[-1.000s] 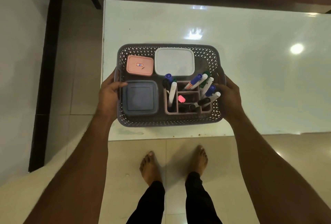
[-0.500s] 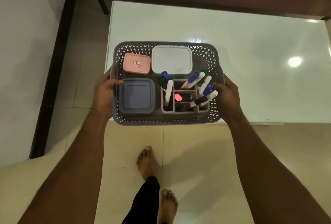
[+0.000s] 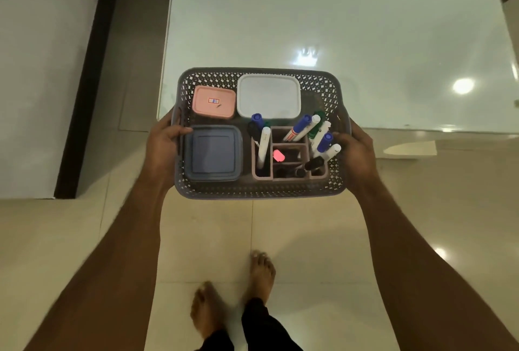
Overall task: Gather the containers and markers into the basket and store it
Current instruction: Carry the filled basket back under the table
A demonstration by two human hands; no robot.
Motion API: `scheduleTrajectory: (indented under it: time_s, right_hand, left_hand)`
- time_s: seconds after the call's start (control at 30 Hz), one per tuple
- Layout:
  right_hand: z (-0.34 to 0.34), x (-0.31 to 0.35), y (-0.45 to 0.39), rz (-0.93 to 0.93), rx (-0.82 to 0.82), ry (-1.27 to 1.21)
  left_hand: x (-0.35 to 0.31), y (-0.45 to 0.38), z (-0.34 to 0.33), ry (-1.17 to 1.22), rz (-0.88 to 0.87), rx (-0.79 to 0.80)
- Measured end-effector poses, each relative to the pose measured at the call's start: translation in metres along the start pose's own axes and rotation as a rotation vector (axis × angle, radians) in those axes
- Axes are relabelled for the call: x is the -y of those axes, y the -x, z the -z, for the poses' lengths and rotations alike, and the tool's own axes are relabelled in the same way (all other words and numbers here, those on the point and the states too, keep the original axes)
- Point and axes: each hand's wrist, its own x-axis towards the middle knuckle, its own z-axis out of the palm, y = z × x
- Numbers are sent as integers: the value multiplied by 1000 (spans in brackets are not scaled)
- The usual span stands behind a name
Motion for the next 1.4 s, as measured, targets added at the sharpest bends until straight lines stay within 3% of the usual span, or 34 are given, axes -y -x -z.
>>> scheduleTrajectory:
  time_s: [0.33,0.57,1.03,1.4]
  right_hand:
    - [9,-91,83,-1,-20,0]
    - [8,-170,88,-9,-31,-40]
    - [29,-307,-51,-8,-78,-35]
    - [21,-346,-183,99,-30,-34]
  left_hand:
    - [67,61,65,-57,27,25]
    - [133,52,105,-77,44,17]
    - [266,-84,100,-10,-24,70]
    - [307,-204,80,8,-133,144]
